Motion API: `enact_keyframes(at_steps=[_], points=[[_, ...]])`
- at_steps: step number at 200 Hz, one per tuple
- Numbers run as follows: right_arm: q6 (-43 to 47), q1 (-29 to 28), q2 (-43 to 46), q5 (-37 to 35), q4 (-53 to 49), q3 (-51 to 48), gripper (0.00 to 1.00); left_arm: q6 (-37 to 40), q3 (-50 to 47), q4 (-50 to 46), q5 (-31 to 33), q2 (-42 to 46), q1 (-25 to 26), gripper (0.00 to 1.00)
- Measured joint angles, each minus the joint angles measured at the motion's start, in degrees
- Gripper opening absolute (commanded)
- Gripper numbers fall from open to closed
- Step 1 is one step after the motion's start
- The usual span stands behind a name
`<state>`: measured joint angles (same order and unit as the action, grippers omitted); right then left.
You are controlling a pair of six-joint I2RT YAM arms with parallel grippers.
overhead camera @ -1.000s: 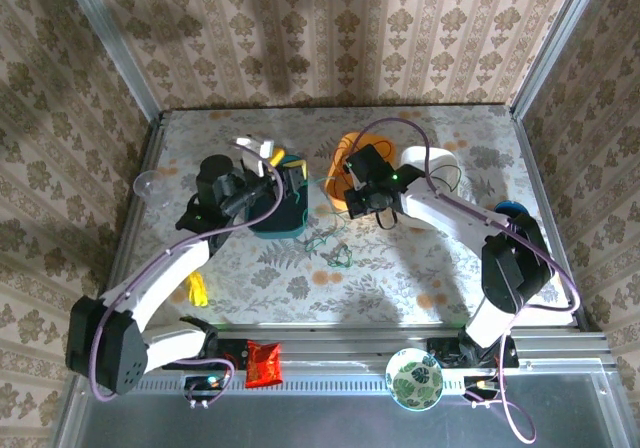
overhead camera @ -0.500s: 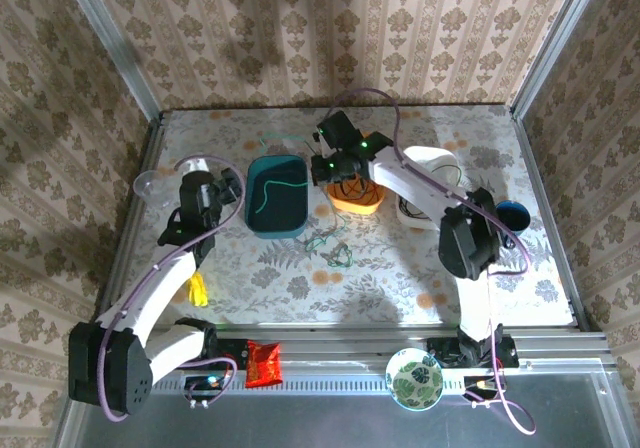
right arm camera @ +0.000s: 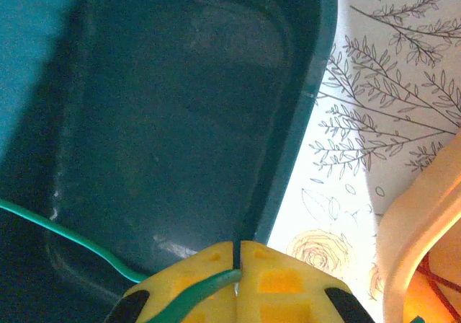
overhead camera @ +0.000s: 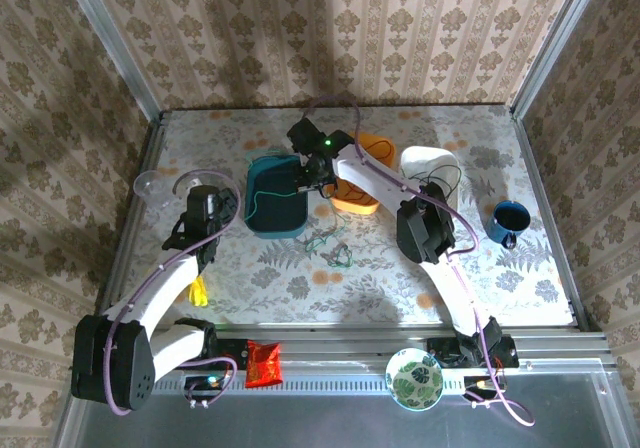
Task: Untangle the cables
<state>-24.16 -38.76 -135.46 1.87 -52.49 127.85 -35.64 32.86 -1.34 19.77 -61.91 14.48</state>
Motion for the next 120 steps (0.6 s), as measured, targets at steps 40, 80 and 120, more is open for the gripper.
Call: enact_keyframes(at_steps=[40, 80, 120], points=[[3.10, -1.31, -0.02, -4.92, -2.58, 1.90, 0.05, 0.04, 0.42, 0.00, 0.00, 0.00, 0.00, 0.80], [10.95, -2.56, 0.00, -12.48, -4.00, 2.40, 0.09, 0.68, 0.55, -0.02, 0.00, 0.24, -0.17, 0.80], [20.15, -3.80, 0.42, -20.74, -4.79, 2.40, 0.12, 4.98, 1.88, 0.04, -2.86, 1.88, -0.76, 0.80]])
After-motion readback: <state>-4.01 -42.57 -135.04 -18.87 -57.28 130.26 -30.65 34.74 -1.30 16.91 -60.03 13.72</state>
